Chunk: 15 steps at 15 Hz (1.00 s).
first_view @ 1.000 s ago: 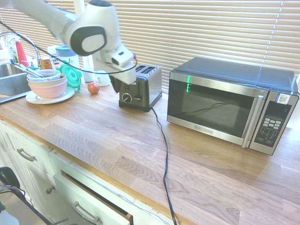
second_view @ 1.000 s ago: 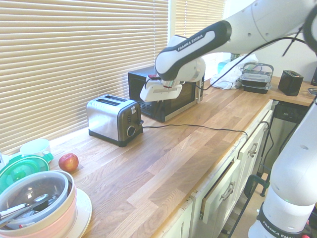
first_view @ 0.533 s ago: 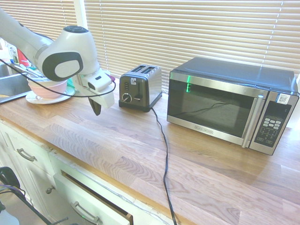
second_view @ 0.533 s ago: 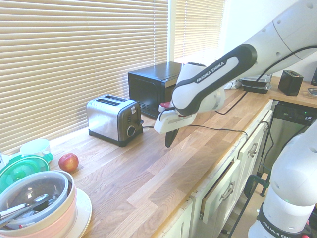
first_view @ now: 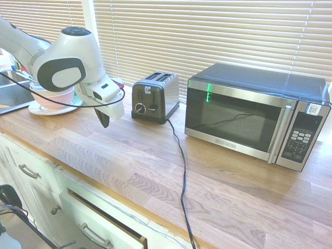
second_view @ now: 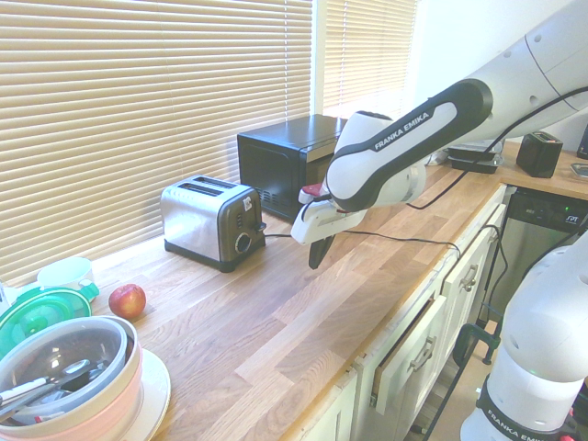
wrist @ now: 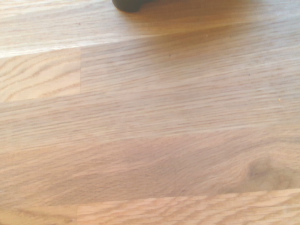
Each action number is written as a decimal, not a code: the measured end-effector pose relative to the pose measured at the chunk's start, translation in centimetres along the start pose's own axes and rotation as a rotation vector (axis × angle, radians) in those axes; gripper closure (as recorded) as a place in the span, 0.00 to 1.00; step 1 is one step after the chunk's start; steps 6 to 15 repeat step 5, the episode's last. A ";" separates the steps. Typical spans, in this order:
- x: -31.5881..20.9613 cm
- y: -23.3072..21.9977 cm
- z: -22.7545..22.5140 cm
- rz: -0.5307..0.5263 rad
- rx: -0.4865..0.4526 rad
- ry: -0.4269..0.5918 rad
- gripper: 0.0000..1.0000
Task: Press the toaster
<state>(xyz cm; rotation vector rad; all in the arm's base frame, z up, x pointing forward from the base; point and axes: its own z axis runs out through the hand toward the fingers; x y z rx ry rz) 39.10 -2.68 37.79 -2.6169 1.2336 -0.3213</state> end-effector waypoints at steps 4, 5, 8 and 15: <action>-0.5 -0.4 0.4 -0.018 -0.006 -0.007 0.00; -0.8 -0.6 0.6 -0.023 -0.006 -0.012 0.00; -0.8 -0.6 0.6 -0.023 -0.006 -0.012 0.00; -0.8 -0.6 0.6 -0.023 -0.006 -0.012 0.00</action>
